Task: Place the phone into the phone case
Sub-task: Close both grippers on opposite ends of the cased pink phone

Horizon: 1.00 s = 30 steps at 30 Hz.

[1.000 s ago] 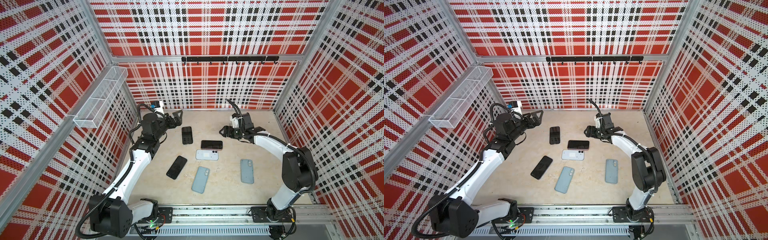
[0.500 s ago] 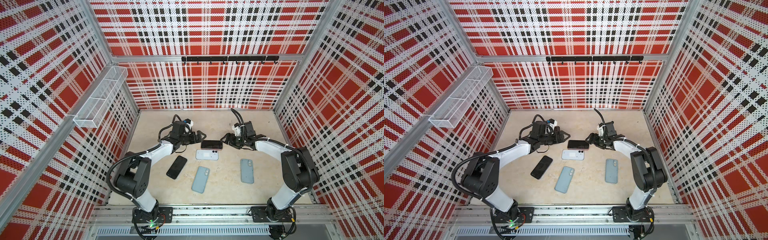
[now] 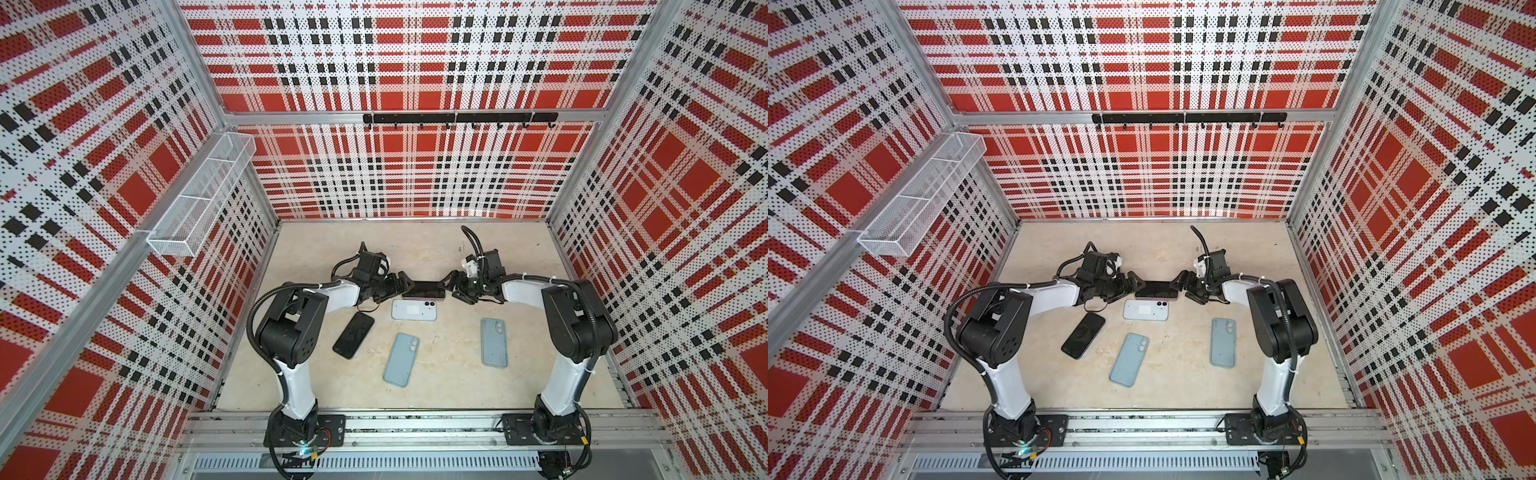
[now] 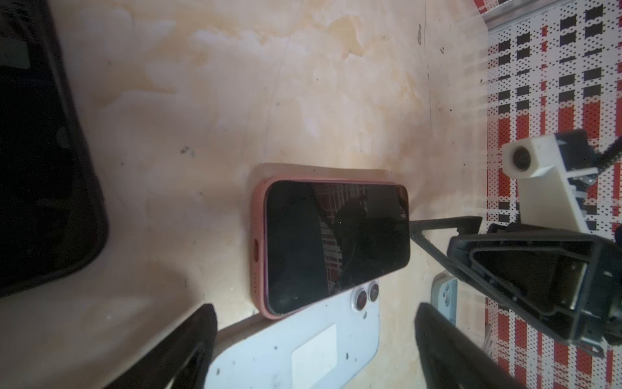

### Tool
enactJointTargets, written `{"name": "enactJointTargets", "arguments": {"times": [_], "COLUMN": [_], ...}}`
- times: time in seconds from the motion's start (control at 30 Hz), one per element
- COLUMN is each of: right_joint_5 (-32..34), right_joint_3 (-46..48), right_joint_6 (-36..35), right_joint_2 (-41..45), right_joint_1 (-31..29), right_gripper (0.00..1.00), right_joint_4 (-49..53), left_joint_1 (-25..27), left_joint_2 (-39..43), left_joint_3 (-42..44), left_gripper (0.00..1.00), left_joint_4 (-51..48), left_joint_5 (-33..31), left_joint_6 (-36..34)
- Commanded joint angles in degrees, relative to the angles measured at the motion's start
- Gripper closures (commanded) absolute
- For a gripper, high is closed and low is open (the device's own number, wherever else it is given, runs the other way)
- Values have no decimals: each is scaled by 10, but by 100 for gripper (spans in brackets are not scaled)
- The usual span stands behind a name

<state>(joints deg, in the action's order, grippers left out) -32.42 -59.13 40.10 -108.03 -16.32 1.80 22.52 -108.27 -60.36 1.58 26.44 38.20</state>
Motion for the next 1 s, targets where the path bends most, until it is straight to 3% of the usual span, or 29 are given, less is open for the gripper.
{"name": "enactJointTargets", "arguments": {"times": [0.0, 0.5, 0.7, 0.97], "right_joint_5": [-15, -39, -81, -129], "right_joint_3": [-6, -6, -2, 13], "right_joint_6": [18, 30, 31, 37], "right_joint_2": [-21, -57, -51, -29], "right_joint_1": [-3, -15, -16, -14], "right_gripper": [21, 21, 22, 24], "right_joint_4": [-55, -97, -147, -215], "left_joint_1": [-7, 7, 13, 13], "left_joint_2": [-26, -76, -90, -86], "left_joint_3": [-15, -18, -11, 5], "left_gripper": [7, 20, 35, 41], "left_joint_4": [11, 86, 109, 123], "left_joint_5": [-17, 30, 45, 40], "left_joint_6": [4, 26, 39, 46]}}
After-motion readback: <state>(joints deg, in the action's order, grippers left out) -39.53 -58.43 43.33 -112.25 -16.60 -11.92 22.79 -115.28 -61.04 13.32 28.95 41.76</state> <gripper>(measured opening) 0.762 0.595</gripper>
